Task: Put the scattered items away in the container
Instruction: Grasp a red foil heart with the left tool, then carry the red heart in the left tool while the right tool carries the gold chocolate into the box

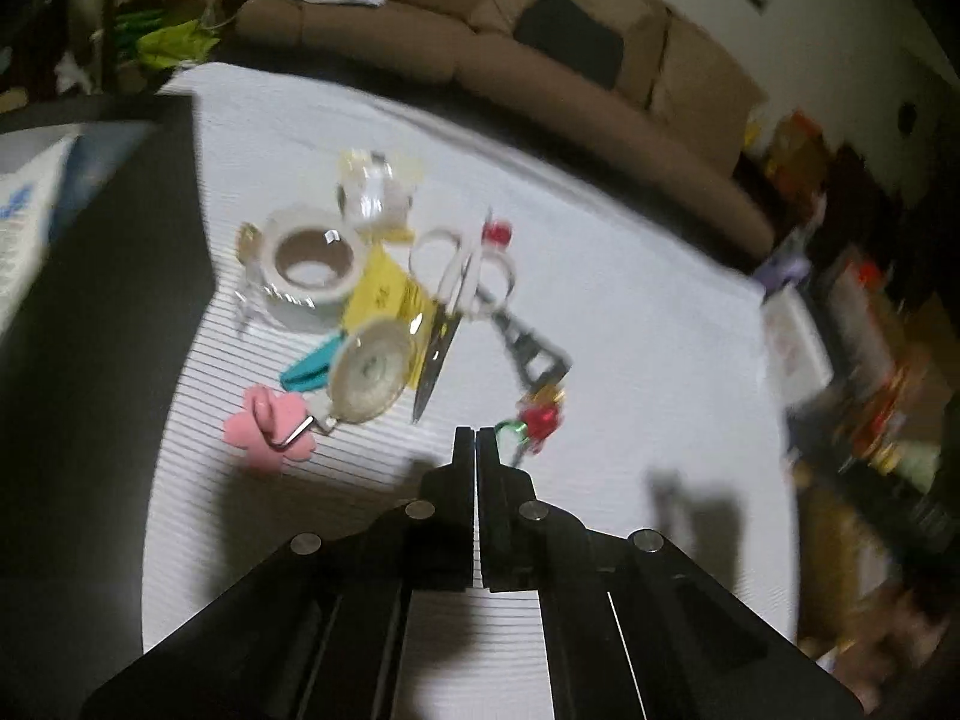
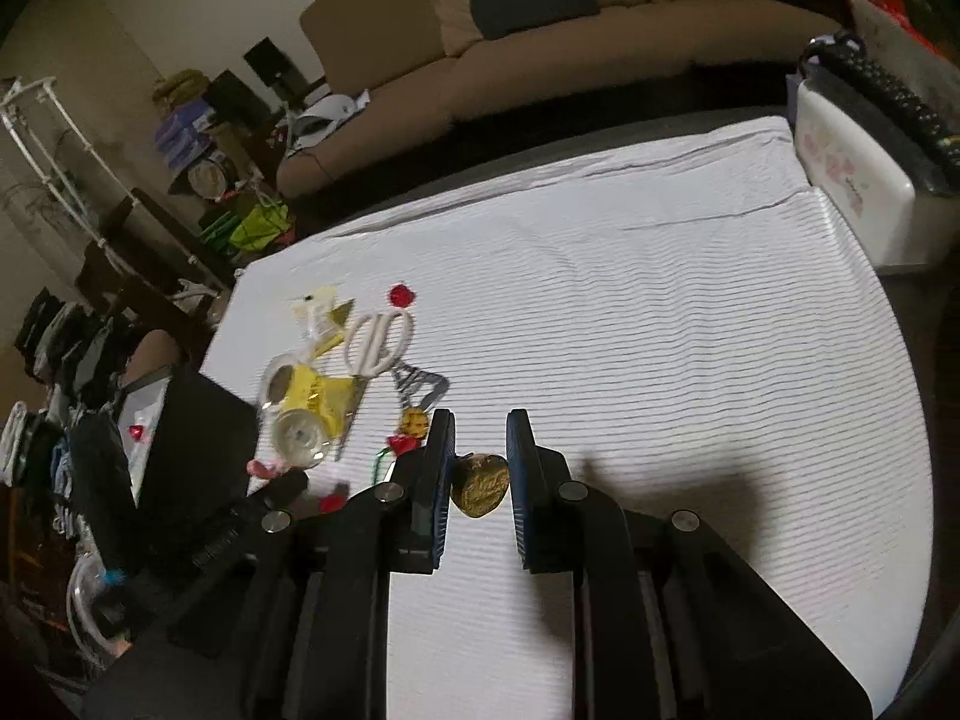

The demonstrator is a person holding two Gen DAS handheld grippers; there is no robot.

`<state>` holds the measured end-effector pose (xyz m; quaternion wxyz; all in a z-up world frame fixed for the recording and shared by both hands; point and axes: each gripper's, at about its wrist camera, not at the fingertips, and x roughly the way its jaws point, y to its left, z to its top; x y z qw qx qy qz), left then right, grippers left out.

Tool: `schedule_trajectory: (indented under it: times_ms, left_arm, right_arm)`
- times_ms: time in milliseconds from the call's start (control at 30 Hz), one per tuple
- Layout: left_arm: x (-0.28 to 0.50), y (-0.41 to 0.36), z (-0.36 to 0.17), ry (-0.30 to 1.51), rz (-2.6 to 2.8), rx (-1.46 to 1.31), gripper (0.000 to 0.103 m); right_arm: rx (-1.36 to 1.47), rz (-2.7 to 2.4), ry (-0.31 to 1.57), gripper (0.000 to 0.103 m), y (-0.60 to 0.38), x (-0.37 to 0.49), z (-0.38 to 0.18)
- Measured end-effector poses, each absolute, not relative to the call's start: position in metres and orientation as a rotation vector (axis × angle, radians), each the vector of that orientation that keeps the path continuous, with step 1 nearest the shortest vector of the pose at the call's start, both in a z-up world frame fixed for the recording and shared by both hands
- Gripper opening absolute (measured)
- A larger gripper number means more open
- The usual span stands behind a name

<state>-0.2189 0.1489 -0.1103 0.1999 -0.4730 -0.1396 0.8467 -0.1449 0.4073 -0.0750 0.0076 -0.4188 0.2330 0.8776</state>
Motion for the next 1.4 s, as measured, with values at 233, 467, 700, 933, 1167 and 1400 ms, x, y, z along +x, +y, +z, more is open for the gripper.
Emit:
schedule_trajectory:
  times_ms: [233,467,700,933,1167,1400]
  left_arm:
    - [-0.192,0.143,-0.063,-0.251,2.455,-1.288,0.006]
    - [-0.207,0.149,-0.129,-0.164,2.473,-1.427,0.068]
    - [-0.221,0.147,-0.164,-0.271,2.514,-1.416,0.061]
    - [-0.221,0.151,-0.164,-0.223,2.477,-1.43,0.014]
    - [-0.199,0.144,-0.12,-0.127,2.546,-1.327,0.014]
    - [-0.157,0.13,-0.029,-0.002,2.73,-1.104,0.014]
  right_arm:
    - [-1.305,2.803,0.737,0.017,0.391,-0.123,-0.05]
    - [-1.282,2.809,0.75,0.017,0.385,-0.104,-0.032]
    - [-1.284,2.806,0.735,0.017,0.385,-0.102,-0.031]
    - [-1.321,2.768,0.711,0.017,0.391,-0.107,-0.038]
    - [-1.306,2.789,0.73,0.017,0.386,-0.102,-0.032]
    - [-1.275,2.85,0.724,0.017,0.368,-0.099,-0.02]
